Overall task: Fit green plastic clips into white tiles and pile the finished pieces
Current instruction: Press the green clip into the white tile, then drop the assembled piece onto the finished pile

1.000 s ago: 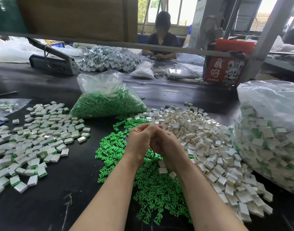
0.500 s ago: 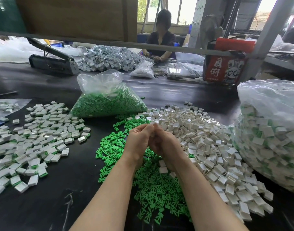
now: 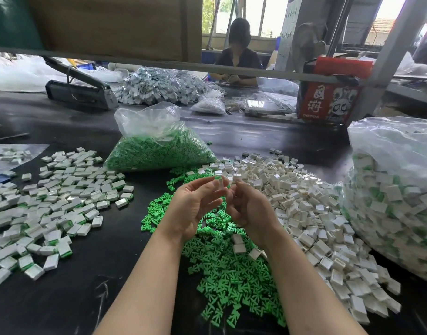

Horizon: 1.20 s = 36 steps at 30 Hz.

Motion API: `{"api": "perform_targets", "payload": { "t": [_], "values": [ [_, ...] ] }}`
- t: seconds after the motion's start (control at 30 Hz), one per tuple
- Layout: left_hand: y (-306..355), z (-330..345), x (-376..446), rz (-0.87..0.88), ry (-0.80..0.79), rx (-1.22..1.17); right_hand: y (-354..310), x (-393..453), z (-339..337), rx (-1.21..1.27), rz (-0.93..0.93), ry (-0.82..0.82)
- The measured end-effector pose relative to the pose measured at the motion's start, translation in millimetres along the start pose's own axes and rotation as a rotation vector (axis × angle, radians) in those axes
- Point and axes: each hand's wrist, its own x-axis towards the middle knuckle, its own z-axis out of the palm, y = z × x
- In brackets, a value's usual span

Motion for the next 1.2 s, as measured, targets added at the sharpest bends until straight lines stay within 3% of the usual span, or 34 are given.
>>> {"api": "perform_targets", "payload": {
  "t": [0.1,0.2,0.3,0.43,0.57,0.67,0.8,0.93,1.2],
  "values": [
    [10.7,-10.4,-2.2,0.101,0.184,0.270,-5.8,-1.3,-3.4,-0.155,-0.062,0.129],
    [19.9,-35.8,-6.8,0.240,0.532,0.804,-10.5,-2.2,-3.9,-0.380,-0.162,0.286],
    [27.0,-63.6,-16.6,0.172,0.810,1.264,-11.7,-2.5,-5.4,-0.555,-0.194,0.352],
    [33.9,-83.2,-20.6,0.002,1.063,1.458,-10.1,-0.2,-9.8,-0.728,-0.207,0.341],
    [37.0,-84.1,-21.5,-0.120,1.156,1.534,-6.5,3.7,-17.0,-1.078,-0.233,0.359],
    [36.4,-73.4,-19.4,0.034,1.104,1.492,-7.1,2.5,-17.8,-1.275,-0.207,0.277],
    [30.8,-49.0,-9.3,0.287,0.812,1.349,-7.6,3.9,-17.7,-1.451,-0.191,0.251],
    [15.7,-23.5,-3.9,0.305,0.565,1.239,5.7,7.4,-17.8,-1.594,-0.176,0.261],
    [-1.2,0.5,-0.3,0.156,0.262,1.005,6.9,7.2,-18.9,-1.403,-0.243,0.306]
  ]
}}
